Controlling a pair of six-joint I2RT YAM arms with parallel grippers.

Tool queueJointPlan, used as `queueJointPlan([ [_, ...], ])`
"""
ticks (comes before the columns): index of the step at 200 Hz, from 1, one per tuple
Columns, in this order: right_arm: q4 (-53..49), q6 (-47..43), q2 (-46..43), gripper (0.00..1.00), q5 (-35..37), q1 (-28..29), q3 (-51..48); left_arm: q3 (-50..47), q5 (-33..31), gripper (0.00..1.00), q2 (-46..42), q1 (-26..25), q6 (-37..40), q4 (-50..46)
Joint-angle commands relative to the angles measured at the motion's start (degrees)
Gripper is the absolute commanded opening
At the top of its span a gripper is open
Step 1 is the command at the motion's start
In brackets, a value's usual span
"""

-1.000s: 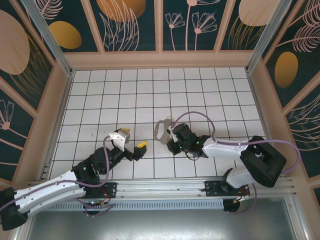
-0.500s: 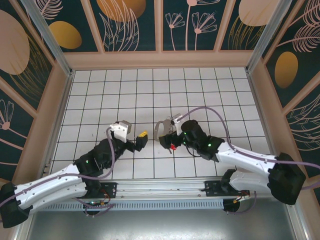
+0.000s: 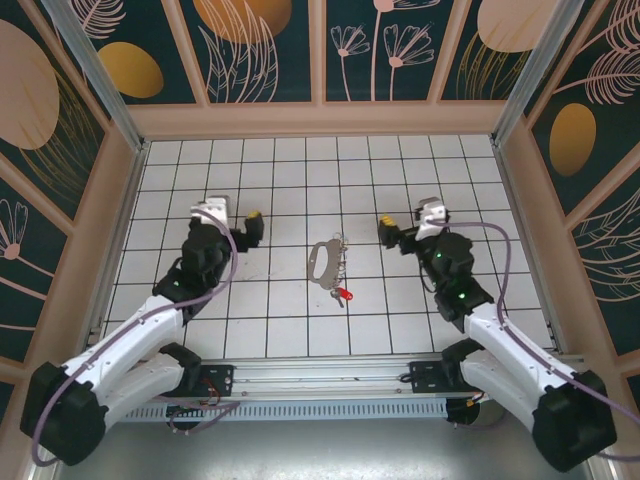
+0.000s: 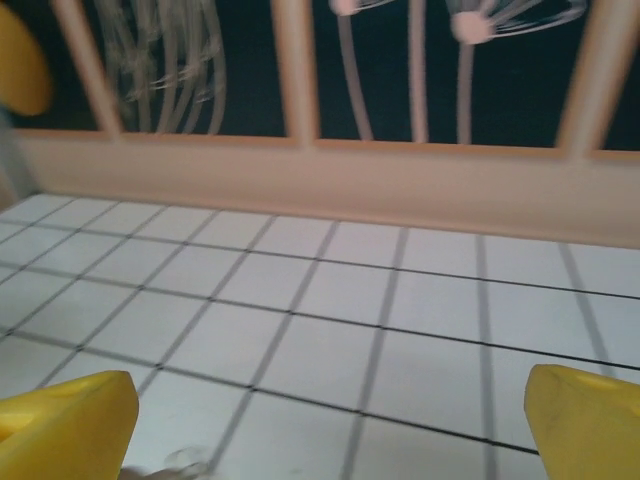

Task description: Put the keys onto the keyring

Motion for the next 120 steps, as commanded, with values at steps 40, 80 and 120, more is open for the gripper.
queueJointPlan([
  [40,24.8,-0.6,9.5,0.99,-9.7,-17.9,-11.9,-1.4,-3.0,0.99,6.6,11.7,2.5,9.9],
  [80,39.0,-1.5,25.3,0.99,-11.1,-20.4,-11.1,-7.7,-12.2,0.99,4.9,14.8,5.5,20.4],
  [120,48.8,-1.5,34.5,0.99,-9.3,-20.6,-12.2,-9.8,-16.2,0.99,13.0,16.7,8.4,33.4],
])
